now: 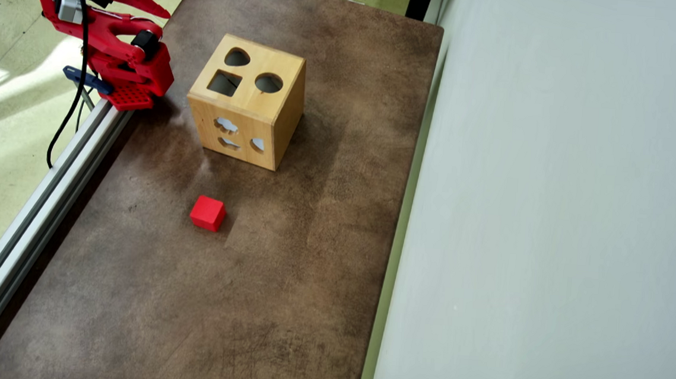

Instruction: Pick and place the red cube on the square hole

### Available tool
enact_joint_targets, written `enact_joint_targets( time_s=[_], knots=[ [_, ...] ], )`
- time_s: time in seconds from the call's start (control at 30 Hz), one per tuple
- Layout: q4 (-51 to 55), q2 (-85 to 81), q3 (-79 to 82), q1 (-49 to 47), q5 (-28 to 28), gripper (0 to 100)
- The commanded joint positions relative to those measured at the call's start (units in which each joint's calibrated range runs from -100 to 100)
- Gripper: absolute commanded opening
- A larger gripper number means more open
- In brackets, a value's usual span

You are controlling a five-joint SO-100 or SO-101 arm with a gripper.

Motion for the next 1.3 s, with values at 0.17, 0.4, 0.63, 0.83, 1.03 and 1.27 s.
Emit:
enact_joint_targets(
  time_s=[0.17,0.4,0.63,0.83,1.03,1.27],
  knots=[
    [0.25,-12.53,-0.87,0.69,-0.20,2],
    [0.25,-12.53,-0.87,0.69,-0.20,2],
    [0.25,-12.36,-0.87,0.69,-0.20,2],
    [0.25,-12.19,-0.78,0.69,-0.20,2],
    [0.17,-7.27,-0.52,0.69,-0.15,2],
    [-0.39,-2.17,-0.87,2.84,-0.20,2]
  ],
)
